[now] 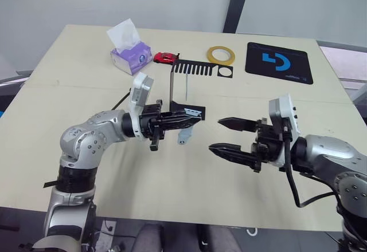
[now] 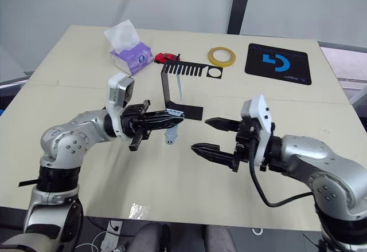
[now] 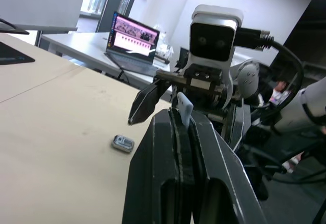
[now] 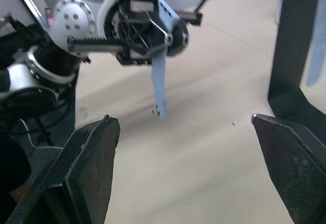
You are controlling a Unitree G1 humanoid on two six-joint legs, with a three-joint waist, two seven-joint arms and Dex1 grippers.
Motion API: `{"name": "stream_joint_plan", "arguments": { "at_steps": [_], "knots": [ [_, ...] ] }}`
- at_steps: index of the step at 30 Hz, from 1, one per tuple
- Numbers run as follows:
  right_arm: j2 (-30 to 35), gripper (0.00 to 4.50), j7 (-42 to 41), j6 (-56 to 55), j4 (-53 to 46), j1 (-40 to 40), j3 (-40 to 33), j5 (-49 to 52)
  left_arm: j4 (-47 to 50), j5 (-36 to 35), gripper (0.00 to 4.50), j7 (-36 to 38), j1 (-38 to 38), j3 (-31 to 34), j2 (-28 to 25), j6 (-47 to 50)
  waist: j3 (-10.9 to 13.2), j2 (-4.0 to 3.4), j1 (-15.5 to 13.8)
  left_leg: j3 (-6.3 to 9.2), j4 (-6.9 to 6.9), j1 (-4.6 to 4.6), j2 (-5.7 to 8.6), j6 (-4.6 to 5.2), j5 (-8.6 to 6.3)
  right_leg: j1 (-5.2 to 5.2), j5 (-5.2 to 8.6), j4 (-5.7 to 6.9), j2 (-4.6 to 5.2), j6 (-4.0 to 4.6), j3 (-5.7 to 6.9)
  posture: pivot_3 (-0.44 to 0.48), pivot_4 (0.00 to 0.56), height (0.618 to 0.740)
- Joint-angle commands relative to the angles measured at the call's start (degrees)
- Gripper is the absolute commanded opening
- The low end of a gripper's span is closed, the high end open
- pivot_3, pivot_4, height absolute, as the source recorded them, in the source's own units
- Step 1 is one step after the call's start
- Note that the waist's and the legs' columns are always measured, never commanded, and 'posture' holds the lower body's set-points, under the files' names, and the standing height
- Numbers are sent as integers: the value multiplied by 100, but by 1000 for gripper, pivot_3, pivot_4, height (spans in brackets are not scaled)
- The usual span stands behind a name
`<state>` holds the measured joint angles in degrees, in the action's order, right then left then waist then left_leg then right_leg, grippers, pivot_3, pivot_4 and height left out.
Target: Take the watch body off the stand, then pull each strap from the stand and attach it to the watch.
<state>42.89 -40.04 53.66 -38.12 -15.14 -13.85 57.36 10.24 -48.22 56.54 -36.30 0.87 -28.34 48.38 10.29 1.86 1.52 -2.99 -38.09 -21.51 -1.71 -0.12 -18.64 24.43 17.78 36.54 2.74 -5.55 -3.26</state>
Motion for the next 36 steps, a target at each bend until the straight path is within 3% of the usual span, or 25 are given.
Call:
{"name": "stream_joint_plan", "arguments": {
  "at_steps": [1, 6, 12, 17, 21, 23, 28, 36],
  "knots": [
    [542, 4412, -350, -147, -194, 416, -663, 98, 124, 846, 0, 580, -14, -383, -441, -970, 0, -1, -3, 0, -1, 0, 0, 0, 0, -1, 0, -1, -2, 0, 0, 0, 150, 738],
    [1215, 4412, -1068, -491, 44, 1124, -1184, -271, 90, 1822, 0, 1141, 287, -769, -851, -2328, 3, -5, 5, -9, 2, 5, -4, 2, 0, -5, 0, -6, -11, 0, -8, 0, 150, 738],
    [1952, 4412, -2564, -1792, 955, 2092, -1368, -1609, 459, 1801, 0, 1569, 485, -810, -1167, -2463, 4, -6, -8, -11, -2, 3, -2, 13, -5, -10, -1, -14, -11, -2, -10, 0, 150, 738],
    [2178, 4412, -3243, -2742, 2107, 1832, -871, -2340, 520, 1787, 0, 1579, 397, -825, -1098, -2379, 4, -6, 7, -17, -7, 15, -3, 18, -5, -19, -4, -13, -20, -7, -16, 0, 150, 738],
    [2071, 4412, -3229, -2822, 2534, 1614, -708, -2501, 662, 1807, 0, 1407, 374, -893, -958, -2260, 10, -15, 1, -22, -8, 20, -4, 18, -5, -19, -4, -8, -23, -7, -20, 0, 150, 738],
    [1893, 4412, -2978, -2685, 2379, 1706, -819, -2438, 721, 1780, 0, 1359, 414, -865, -931, -2209, 12, -17, -6, -20, -7, 19, -4, 17, -4, -19, -4, -6, -22, -7, -21, 0, 150, 738],
    [671, 4412, -1148, -1941, 990, 2521, -1231, -2318, 793, 1807, 0, 1221, 454, -909, -784, -2176, 12, -18, -15, -11, -5, 18, -8, 9, 0, -19, -3, 0, -23, -7, -17, 0, 150, 738],
    [-1152, 4412, 1675, -651, -1001, 3418, -1190, -2452, 588, 1924, 0, 1354, 190, -1109, -695, -2263, 14, -28, 0, -11, -5, 24, -4, 0, 5, -21, -2, 16, -16, -5, -19, 0, 150, 738]
  ]
}}
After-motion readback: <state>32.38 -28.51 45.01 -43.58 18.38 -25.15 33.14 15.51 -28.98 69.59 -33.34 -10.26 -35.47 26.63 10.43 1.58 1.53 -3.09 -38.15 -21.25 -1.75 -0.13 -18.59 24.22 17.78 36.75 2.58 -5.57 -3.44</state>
